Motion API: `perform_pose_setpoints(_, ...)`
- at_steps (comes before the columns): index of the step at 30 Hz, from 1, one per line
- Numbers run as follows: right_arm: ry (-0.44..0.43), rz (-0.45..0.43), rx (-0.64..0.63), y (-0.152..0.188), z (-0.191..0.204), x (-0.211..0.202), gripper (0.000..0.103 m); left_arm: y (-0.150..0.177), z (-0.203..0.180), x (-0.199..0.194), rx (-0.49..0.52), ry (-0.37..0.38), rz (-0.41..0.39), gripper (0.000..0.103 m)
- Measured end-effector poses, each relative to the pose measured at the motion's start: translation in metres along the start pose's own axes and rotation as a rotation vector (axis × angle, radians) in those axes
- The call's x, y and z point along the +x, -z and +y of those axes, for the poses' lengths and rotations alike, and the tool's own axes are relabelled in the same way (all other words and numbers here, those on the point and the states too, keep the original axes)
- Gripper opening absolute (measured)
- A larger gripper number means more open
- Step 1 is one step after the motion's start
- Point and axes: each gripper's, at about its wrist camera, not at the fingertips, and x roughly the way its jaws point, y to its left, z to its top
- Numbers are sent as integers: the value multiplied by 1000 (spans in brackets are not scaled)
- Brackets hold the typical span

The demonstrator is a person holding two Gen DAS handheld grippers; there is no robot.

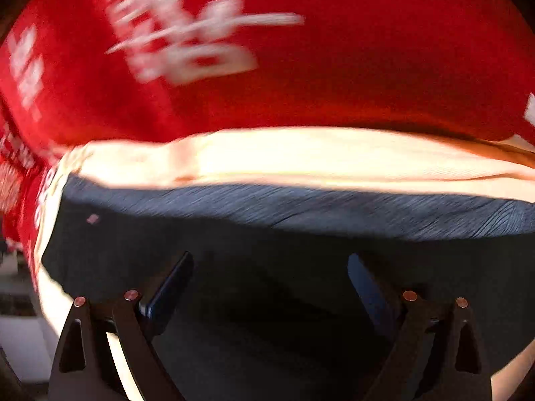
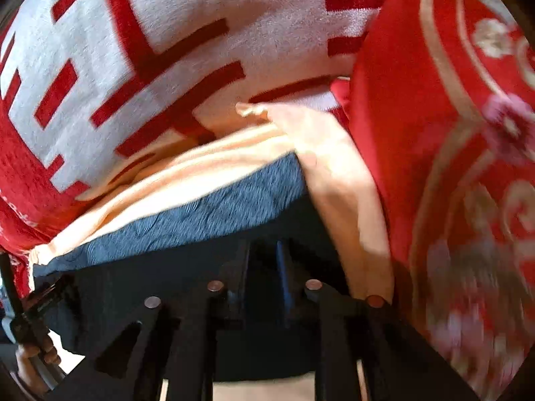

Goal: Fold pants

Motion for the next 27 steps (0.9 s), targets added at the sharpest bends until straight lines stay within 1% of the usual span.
perform_pose_setpoints(1, -15, -14, -37, 6, 11, -7, 26, 5, 10, -5, -7, 3, -8, 95)
perform_pose_setpoints(3, -40, -36, -139, 18, 37, -15, 30, 15, 23, -8, 1, -26, -15, 95)
perform_pose_setpoints(5, -78, -41, -232, 26, 70, -12, 30, 22, 32, 4, 8, -37, 4, 95)
perform_pose_setpoints(7, -133, -40, -268, 26, 99, -2, 30, 30, 34, 17, 1, -41, 38, 95)
perform_pose_setpoints(9, -199, -22, -266, 24, 125, 14, 30, 37, 38, 16, -40, -12, 2, 95)
perform_pose_setpoints(10, -205, 10, -257, 24, 137, 30, 30, 37, 40, 18, -41, -2, -4, 95)
perform_pose_setpoints(11, -169, 28, -246, 23, 141, 42, 29, 40, 39, 16, -41, 8, -13, 95)
perform_pose_setpoints(12, -131, 28, -224, 24, 137, 50, 26, 42, 41, 16, -39, 24, -21, 95)
perform_pose_setpoints(14, -129, -27, -145, 7, 117, 51, 24, 44, 45, 19, -34, 64, -30, 96)
perform_pose_setpoints(15, -80, -46, -99, 8, 107, 47, 24, 44, 48, 20, -33, 80, -30, 97)
perform_pose_setpoints(16, -23, -65, -51, 9, 95, 39, 26, 44, 52, 21, -33, 103, -27, 99)
perform_pose_setpoints(17, 15, -70, -26, 11, 89, 32, 28, 42, 57, 26, -33, 127, -18, 99)
perform_pose_setpoints(19, 56, -55, -10, 22, 85, 16, 30, 41, 66, 28, -28, 158, 6, 99)
perform_pose_setpoints(20, 50, -50, -10, 31, 87, 7, 30, 41, 73, 29, -15, 158, 15, 99)
perform_pose_setpoints(21, 27, -43, -11, 42, 91, -2, 30, 42, 79, 26, 2, 156, 21, 99)
perform_pose_setpoints(23, -53, -14, -10, 72, 106, -18, 33, 45, 99, 22, 27, 172, 11, 99)
perform_pose_setpoints(25, -157, 37, 13, 110, 128, -27, 37, 49, 124, 14, 43, 175, -2, 99)
perform_pose_setpoints(26, -199, 62, 25, 124, 134, -29, 37, 50, 136, 13, 41, 174, -4, 99)
perform_pose_setpoints(27, -275, 104, 41, 146, 150, -28, 37, 51, 152, 13, 28, 175, 0, 99)
